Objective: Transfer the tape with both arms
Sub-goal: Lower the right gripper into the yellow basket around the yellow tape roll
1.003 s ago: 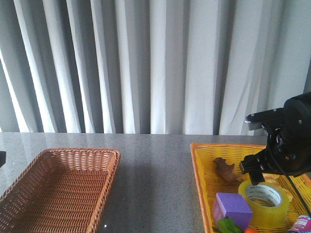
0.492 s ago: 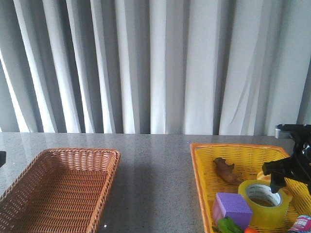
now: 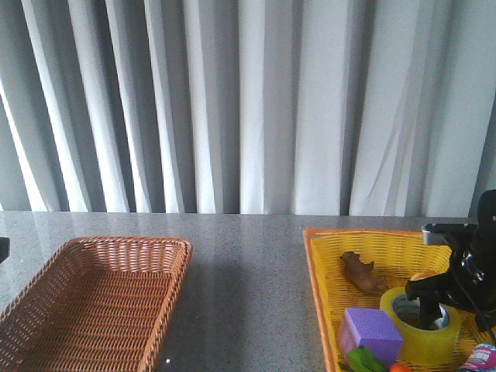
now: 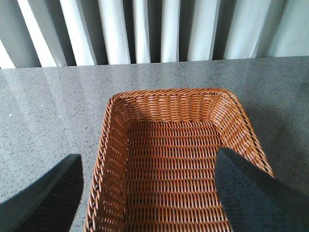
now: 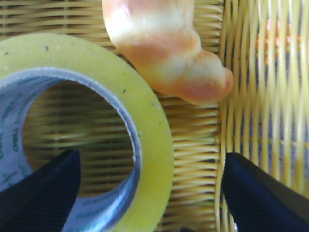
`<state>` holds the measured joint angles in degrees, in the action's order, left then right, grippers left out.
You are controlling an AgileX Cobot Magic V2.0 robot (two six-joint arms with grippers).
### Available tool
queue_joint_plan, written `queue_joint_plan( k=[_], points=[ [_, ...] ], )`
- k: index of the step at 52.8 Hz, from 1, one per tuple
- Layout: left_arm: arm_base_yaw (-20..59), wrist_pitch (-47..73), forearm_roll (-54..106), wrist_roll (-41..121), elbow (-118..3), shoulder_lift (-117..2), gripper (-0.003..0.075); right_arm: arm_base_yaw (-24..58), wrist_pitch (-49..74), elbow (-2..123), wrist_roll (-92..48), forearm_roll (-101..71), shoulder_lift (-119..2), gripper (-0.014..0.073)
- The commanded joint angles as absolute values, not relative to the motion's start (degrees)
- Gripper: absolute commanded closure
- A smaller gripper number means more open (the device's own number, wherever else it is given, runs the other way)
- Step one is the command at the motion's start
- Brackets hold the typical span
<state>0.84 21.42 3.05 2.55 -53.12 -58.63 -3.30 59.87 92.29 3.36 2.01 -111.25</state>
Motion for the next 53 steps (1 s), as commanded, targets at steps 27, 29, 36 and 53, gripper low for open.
queue_joint_plan(
  k=[27,29,36,53],
  points=[
    [1.3,16.2,3.7,2.1,-55.1,-57.9,0.0187,-3.3,59.5,97.6,2.9,-0.8,-111.6,0.0167],
    [1.3,16.1,3.7,2.1,-55.1,-57.9,0.0187,-3.3,59.5,97.6,2.9,-0.8,-111.6,0.0207],
    [1.3,16.1,3.7,2.1,-55.1,-57.9,0.0187,-3.3,60.1,97.6,2.4,-0.9,-111.6,0.0364],
    [1.3,16.2,3.7,2.1,-55.1,-57.9,0.0187,-3.3,60.4,97.6,0.0,-0.8,-111.2,0.0563]
  ],
)
